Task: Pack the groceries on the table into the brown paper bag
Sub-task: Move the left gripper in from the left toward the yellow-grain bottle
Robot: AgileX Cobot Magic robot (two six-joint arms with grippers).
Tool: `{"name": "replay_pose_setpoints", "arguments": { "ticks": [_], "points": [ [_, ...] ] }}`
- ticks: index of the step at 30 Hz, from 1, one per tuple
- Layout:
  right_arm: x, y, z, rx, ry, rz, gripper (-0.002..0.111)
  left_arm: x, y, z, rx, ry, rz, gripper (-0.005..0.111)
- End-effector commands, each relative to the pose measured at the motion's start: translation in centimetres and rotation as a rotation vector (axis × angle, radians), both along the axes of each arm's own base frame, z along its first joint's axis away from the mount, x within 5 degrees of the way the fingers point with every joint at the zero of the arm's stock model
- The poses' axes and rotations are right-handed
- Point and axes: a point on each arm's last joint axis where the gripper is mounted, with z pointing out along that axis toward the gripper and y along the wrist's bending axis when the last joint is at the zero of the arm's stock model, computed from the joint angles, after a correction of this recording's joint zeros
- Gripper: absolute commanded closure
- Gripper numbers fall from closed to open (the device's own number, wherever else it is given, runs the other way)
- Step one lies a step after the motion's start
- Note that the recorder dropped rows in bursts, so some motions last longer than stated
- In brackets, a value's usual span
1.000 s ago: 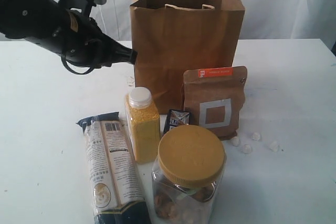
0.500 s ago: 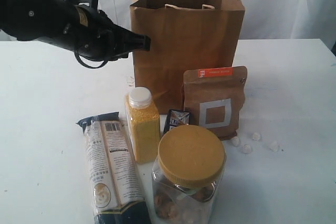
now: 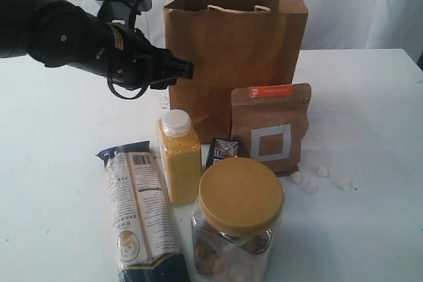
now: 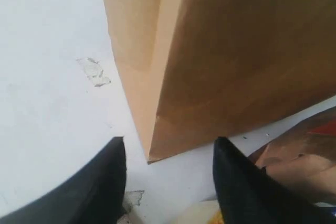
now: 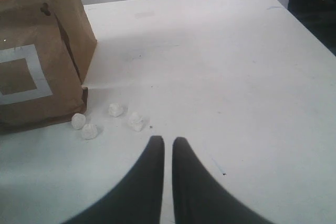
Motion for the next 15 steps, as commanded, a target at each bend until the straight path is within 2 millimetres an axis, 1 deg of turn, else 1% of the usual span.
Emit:
{"name": "replay_pose_setpoints", "arguments": {
  "ticks": [1,4,6,7,9,10,11,15],
  "points": [
    [-0.03,0.0,-0.07,-0.004,0.0,0.001,0.102,-0.09,-0.06,0.33,0.014,-0.023,-0.022,0.052],
    [-0.03,0.0,-0.07,-0.004,0.0,0.001,0.102,0.17,-0.09,0.52,0.046,-0.081,-0.05,0.051],
    [-0.03,0.0,-0.07,-0.004,0.0,0.001,0.102,0.28,-0.01,0.59,0.09,-0.116,-0.078,0.045],
    [-0.03,0.0,-0.07,-0.004,0.0,0.001,0.102,0.28,-0.01,0.59,0.092,-0.117,-0.079,0.04],
    [-0.03,0.0,-0.07,-0.004,0.0,0.001,0.102,0.22,0.04,0.49,0.074,-0.091,-0.056,0.017],
    [-0.03,0.0,-0.07,-0.004,0.0,0.001,0.102,0.15,0.04,0.41,0.046,-0.063,-0.03,0.004],
    [-0.03,0.0,-0.07,-0.004,0.0,0.001,0.102,0.06,-0.04,0.37,-0.011,-0.024,0.01,0.002],
    [-0.03,0.0,-0.07,-0.004,0.0,0.001,0.102,-0.5,-0.31,0.07,-0.18,0.142,0.133,0.002]
  ]
}}
